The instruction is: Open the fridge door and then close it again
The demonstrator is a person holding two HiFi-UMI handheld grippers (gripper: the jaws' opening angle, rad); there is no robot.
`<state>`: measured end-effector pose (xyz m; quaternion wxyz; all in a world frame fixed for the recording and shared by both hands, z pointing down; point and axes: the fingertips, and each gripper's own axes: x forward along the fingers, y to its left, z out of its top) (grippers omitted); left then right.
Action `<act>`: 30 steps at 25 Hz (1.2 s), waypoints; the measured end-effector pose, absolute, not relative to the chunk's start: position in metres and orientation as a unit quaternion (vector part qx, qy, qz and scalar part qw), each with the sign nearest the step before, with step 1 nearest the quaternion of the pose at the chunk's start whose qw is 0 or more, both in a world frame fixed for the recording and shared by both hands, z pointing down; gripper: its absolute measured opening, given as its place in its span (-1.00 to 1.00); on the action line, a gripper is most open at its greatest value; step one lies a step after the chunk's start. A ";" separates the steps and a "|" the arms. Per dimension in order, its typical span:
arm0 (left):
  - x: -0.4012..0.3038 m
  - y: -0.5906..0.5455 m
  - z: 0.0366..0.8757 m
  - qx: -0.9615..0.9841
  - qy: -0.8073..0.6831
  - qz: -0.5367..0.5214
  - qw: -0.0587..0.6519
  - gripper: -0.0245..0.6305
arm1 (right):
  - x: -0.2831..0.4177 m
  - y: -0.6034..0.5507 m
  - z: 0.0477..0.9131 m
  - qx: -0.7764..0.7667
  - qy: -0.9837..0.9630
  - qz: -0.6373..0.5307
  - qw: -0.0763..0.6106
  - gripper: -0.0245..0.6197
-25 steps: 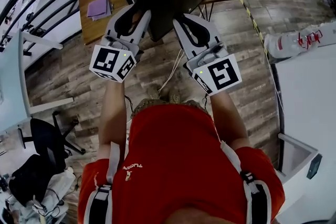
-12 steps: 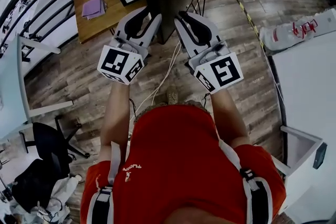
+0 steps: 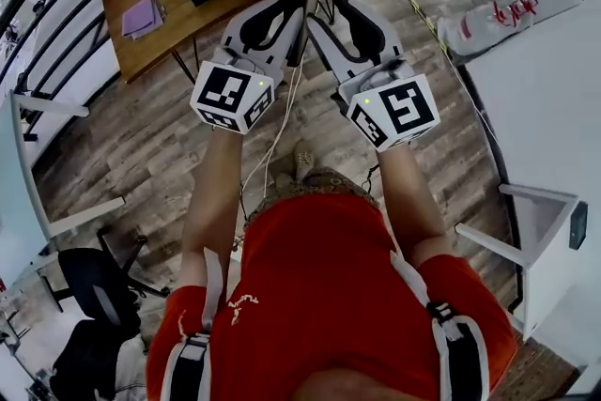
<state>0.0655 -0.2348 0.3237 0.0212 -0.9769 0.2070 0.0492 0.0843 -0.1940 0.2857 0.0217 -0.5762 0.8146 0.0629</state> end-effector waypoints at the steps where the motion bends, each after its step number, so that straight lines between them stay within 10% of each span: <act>1: 0.072 -0.231 0.323 -0.978 0.202 0.052 0.022 -0.69 | 0.087 -0.193 0.284 -0.582 0.811 0.064 0.017 -0.36; 30: 0.182 -0.154 0.318 -0.960 0.269 0.062 0.035 -0.89 | 0.245 -0.161 0.276 -0.585 0.807 0.072 0.026 -0.33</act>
